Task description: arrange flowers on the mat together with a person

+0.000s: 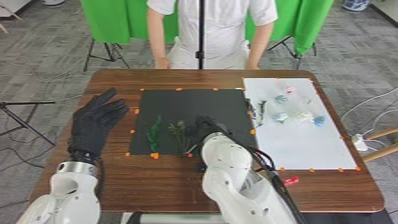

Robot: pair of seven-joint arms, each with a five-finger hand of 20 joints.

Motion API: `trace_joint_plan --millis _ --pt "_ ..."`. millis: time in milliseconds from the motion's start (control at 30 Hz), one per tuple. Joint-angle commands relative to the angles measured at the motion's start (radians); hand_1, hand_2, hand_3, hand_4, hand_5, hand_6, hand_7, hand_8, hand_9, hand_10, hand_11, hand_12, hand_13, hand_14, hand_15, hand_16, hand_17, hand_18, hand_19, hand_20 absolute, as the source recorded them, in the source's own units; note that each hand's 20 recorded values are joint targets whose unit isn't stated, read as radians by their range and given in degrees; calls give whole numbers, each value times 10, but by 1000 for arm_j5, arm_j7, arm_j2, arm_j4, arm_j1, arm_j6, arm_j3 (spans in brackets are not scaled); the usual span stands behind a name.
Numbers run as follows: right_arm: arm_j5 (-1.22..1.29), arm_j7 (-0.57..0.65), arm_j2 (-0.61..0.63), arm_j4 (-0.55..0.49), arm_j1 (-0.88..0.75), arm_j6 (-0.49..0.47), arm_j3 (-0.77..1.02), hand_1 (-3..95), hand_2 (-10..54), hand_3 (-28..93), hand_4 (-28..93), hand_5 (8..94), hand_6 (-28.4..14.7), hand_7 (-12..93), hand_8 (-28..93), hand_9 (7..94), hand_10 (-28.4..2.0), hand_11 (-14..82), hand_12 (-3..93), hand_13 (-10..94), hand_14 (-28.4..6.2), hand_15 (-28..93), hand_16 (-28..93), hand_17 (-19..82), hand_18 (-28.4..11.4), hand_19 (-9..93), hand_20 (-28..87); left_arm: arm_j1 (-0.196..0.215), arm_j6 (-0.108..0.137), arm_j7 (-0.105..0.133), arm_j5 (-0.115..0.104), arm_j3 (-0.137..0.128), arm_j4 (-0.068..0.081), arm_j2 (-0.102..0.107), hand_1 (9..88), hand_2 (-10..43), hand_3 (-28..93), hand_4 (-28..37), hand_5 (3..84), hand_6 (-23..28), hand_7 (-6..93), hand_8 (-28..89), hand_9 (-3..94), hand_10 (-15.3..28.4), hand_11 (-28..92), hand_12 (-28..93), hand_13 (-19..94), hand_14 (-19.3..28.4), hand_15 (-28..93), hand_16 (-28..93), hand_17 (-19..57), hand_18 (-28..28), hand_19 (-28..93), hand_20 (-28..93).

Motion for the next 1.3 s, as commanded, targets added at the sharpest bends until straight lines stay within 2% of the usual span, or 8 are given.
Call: trace_joint_plan --millis 33,333,500,600,900,1100,1200,1300 --pt "-66 8 47 -15 25 47 1 172 132 787 -217 856 -51 126 -122 931 -162 331 192 796 -152 713 138 348 -271 932 218 39 16 11 -10 -7 -4 5 239 122 768 -250 412 128 123 -93 402 235 322 91 295 283 588 -130 -59 249 686 -88" --pt "79 12 89 -91 28 102 89 167 129 784 -216 854 -54 127 -121 922 -169 326 193 790 -154 711 140 343 -273 932 221 57 19 38 -19 -18 -8 13 237 121 767 -253 411 128 122 -93 401 234 322 91 294 283 587 -131 -59 250 686 -88" --pt "338 -40 105 -168 -35 140 247 167 133 782 -218 780 -62 120 -114 836 -197 273 168 715 -174 651 114 270 -255 891 97 70 16 56 -22 -23 -10 18 235 119 764 -255 411 129 122 -93 400 234 320 91 294 283 588 -131 -60 250 686 -88" --pt "426 -104 141 -202 -87 216 322 163 136 791 -225 739 -63 122 -116 768 -209 215 143 662 -194 572 89 222 -246 827 65 76 2 67 -19 -26 -5 15 232 118 761 -262 410 127 121 -93 399 234 319 91 294 283 587 -130 -60 250 685 -89" --pt "808 -436 179 -194 -263 417 547 160 128 838 -259 622 -53 126 -125 611 -202 131 116 545 -224 437 86 143 -221 669 92 81 6 175 -58 1 15 42 206 114 765 -282 382 100 102 -91 368 210 252 83 298 275 527 -120 -64 249 652 -84" --pt "1037 -583 190 -157 -305 452 612 159 127 856 -274 586 -41 130 -129 585 -192 128 111 516 -225 400 85 122 -222 630 117 85 2 178 -53 -4 17 45 198 111 769 -282 371 91 102 -92 361 205 237 88 294 273 514 -108 -66 248 641 -69" --pt "1124 -664 196 -133 -324 462 626 161 127 860 -280 554 -33 127 -130 563 -188 122 109 491 -224 363 91 110 -221 594 133 82 -1 193 -58 3 21 46 197 111 770 -283 358 83 100 -92 353 201 229 87 292 273 514 -107 -67 248 639 -66" --pt "1155 -745 214 -114 -349 499 623 151 128 865 -282 529 -23 128 -133 549 -186 117 108 476 -221 341 98 103 -218 571 143 78 -5 188 -45 8 25 44 196 110 770 -283 342 76 101 -93 343 196 221 87 290 274 512 -106 -68 248 637 -63"
